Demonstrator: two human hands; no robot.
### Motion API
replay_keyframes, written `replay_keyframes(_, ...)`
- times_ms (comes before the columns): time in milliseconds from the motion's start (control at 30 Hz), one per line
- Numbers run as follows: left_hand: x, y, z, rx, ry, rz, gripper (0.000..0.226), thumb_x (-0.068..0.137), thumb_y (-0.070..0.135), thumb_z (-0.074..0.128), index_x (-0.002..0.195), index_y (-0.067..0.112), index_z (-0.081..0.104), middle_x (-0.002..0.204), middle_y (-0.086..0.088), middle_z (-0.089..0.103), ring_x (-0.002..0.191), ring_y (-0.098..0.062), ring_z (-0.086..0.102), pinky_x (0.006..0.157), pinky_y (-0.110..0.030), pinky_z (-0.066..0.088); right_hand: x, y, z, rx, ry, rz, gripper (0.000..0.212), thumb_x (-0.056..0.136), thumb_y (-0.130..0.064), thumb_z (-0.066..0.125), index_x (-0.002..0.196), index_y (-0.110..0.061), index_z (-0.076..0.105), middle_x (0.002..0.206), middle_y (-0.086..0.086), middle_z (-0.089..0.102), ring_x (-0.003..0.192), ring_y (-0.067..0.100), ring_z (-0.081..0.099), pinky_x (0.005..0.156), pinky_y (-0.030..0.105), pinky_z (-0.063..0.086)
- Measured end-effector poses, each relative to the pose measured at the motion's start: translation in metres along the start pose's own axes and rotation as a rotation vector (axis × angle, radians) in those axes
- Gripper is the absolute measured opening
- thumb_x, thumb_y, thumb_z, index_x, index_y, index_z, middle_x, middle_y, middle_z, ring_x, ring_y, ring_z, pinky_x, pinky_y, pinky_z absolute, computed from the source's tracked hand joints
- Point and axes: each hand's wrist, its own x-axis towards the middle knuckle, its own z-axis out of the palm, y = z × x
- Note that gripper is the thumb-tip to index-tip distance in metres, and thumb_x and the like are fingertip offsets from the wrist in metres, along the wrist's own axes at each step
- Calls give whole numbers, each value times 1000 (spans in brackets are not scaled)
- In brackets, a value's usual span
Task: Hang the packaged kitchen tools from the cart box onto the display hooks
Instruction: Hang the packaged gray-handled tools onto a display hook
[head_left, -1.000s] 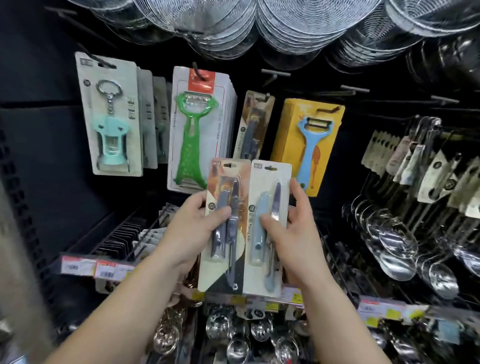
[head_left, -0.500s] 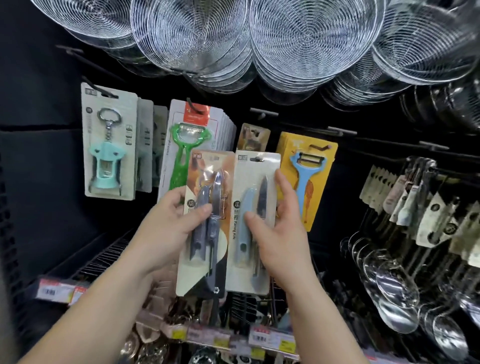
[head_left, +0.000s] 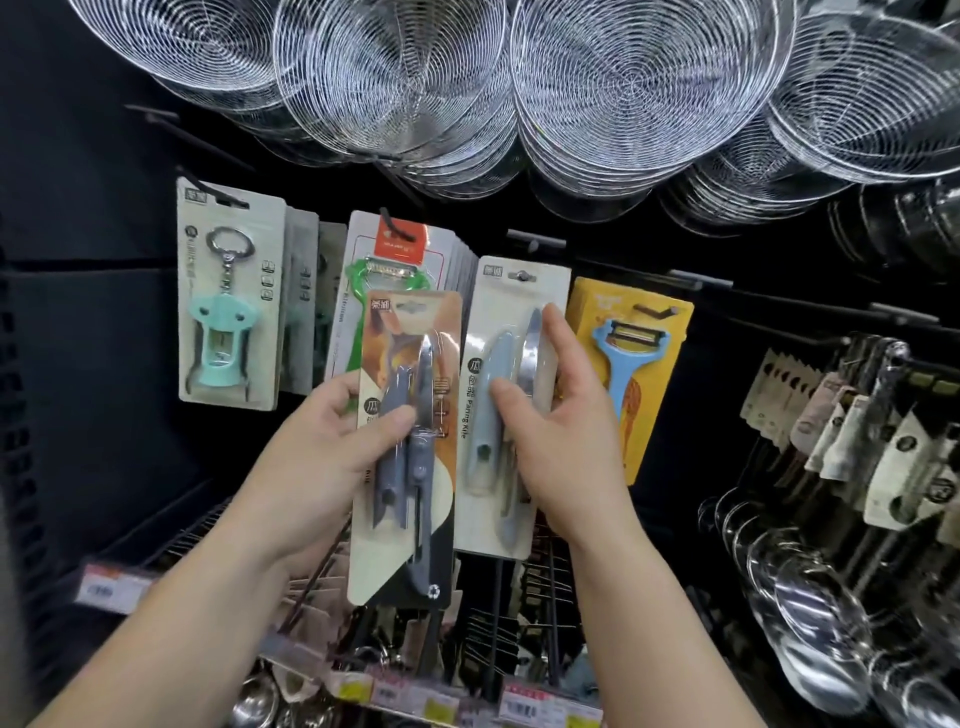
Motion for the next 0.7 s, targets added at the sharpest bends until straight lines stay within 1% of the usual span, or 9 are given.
replay_keyframes(67,0,0,-1,-4,-6,4,25,93,6,60,117,12,62,102,-18,77,82,-24,75,66,-28,62,1,-3,0,11,2,13,70,94,-18,65,151,-42,32,141,-30,45,133,1,47,108,38,47)
replay_keyframes(133,-1,1,-1,-7,-15,16,27,89,8,62,115,12,63,101,-18,77,82,-23,75,66,-28,62,1,-7,0,12,4,24,70,94,-18,65,151,-40,31,131,-39,40,132,-3,46,108,35,47)
replay_keyframes(267,-4,3,-3,-53,-40,24,38,76,17,65,113,10,64,93,-16,77,72,-21,74,61,-27,60,-1,-11,-1,26,11,43,72,93,-20,67,153,-37,30,139,-32,42,130,-3,48,102,34,52)
replay_keyframes(333,-4,3,-5,-67,-48,18,39,75,18,65,113,9,63,90,-15,76,69,-21,72,62,-30,61,-2,-11,-2,23,19,41,73,93,-21,68,153,-35,30,148,-26,41,133,-1,47,104,38,51)
replay_keyframes(433,-3,4,-7,-47,-57,17,37,75,21,66,111,12,64,96,-13,78,81,-22,75,72,-33,63,0,-12,-1,0,27,34,74,92,-23,68,154,-32,29,153,-20,40,137,4,45,107,41,48)
replay_keyframes(500,-2,5,-7,-28,-65,11,37,75,22,66,110,13,65,96,-12,78,83,-22,75,75,-37,63,0,-14,-1,-6,32,34,74,92,-22,69,154,-31,30,153,-19,40,136,4,46,106,40,49)
replay_keyframes(567,-3,6,-7,-21,-67,1,36,75,22,66,110,13,65,94,-11,78,81,-22,75,75,-39,61,1,-17,-3,-28,31,37,73,91,-22,70,153,-30,31,151,-19,44,133,3,48,105,38,50)
replay_keyframes(667,-4,8,-6,-103,-83,-37,33,76,18,64,108,9,65,92,-13,77,74,-21,74,67,-34,63,6,-23,-11,-73,12,40,75,89,-28,71,153,-30,33,132,-16,61,120,6,61,100,39,54)
replay_keyframes(700,-6,10,-6,-129,-96,-52,32,77,17,63,108,8,65,92,-14,76,72,-21,74,65,-33,64,9,-25,-14,-83,2,42,76,87,-31,72,153,-29,34,133,-14,62,119,8,62,99,40,54)
